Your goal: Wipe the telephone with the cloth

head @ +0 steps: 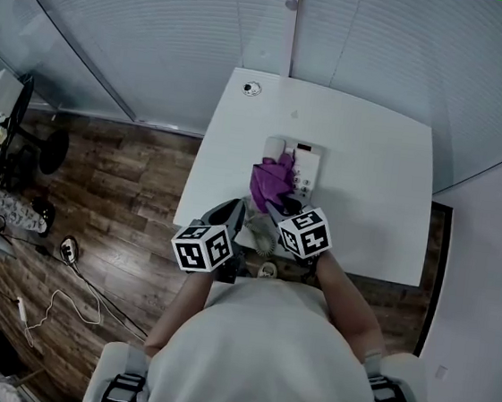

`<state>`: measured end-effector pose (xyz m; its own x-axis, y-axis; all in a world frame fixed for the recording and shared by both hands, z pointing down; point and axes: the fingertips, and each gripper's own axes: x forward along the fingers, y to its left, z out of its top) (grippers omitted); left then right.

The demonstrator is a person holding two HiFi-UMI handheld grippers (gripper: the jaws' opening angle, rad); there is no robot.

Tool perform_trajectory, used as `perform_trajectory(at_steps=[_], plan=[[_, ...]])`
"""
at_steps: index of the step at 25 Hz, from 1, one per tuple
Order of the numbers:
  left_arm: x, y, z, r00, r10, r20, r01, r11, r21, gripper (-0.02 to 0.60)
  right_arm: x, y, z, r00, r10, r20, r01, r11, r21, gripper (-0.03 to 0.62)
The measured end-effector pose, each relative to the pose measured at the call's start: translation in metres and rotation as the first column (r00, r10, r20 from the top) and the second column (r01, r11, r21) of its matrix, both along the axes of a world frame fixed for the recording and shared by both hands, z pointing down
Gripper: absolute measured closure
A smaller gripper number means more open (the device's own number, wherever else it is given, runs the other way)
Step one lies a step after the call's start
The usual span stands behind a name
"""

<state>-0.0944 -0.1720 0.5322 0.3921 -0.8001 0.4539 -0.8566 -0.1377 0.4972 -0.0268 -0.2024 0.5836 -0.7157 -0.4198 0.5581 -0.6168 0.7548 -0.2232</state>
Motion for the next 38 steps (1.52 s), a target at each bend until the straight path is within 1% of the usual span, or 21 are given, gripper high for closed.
perform_trajectory(at_steps=[9, 19, 23, 26, 29, 32, 35, 38], plan=[[0.0, 0.004, 0.004, 1.0, -0.004, 0.005, 0.004, 1.0, -0.004, 0.548, -0.002, 0.022, 0.011, 0.997, -0.067, -0.024, 0.067, 0.997, -0.039, 0.496], [0.002, 0.005, 0.008, 1.0, 0.007, 0.012, -0.007, 1.0, -0.011, 0.548, -0.008, 0.048, 0.023, 0.988, -0.146, -0.054, 0.14, 0.986, -0.094, 0.496], [0.003, 0.002, 0.012, 1.0, 0.011, 0.024, -0.01, 1.0, -0.014, 0.548, -0.009, 0.058, 0.027, 0.986, -0.163, -0.038, 0.157, 0.979, -0.127, 0.496], [0.003, 0.0, 0.013, 0.999, 0.018, 0.037, -0.017, 1.0, -0.014, 0.548, -0.008, 0.062, 0.027, 0.986, -0.166, -0.034, 0.16, 0.979, -0.126, 0.496], [0.004, -0.004, 0.015, 0.998, 0.028, 0.053, -0.028, 1.0, -0.011, 0.548, -0.003, 0.063, 0.02, 0.987, -0.156, -0.03, 0.152, 0.983, -0.104, 0.496], [0.004, -0.008, 0.017, 0.997, 0.039, 0.07, -0.038, 0.999, -0.005, 0.548, 0.005, 0.064, 0.008, 0.992, -0.126, -0.011, 0.125, 0.99, -0.066, 0.496], [0.006, -0.015, 0.02, 0.995, 0.052, 0.085, -0.051, 0.999, -0.006, 0.548, 0.016, 0.063, -0.006, 0.997, -0.08, 0.021, 0.081, 0.996, -0.039, 0.496], [0.01, -0.024, 0.02, 0.992, 0.078, 0.103, -0.077, 0.997, -0.012, 0.548, 0.03, 0.057, -0.022, 0.998, -0.013, 0.057, 0.013, 1.0, -0.013, 0.496]])
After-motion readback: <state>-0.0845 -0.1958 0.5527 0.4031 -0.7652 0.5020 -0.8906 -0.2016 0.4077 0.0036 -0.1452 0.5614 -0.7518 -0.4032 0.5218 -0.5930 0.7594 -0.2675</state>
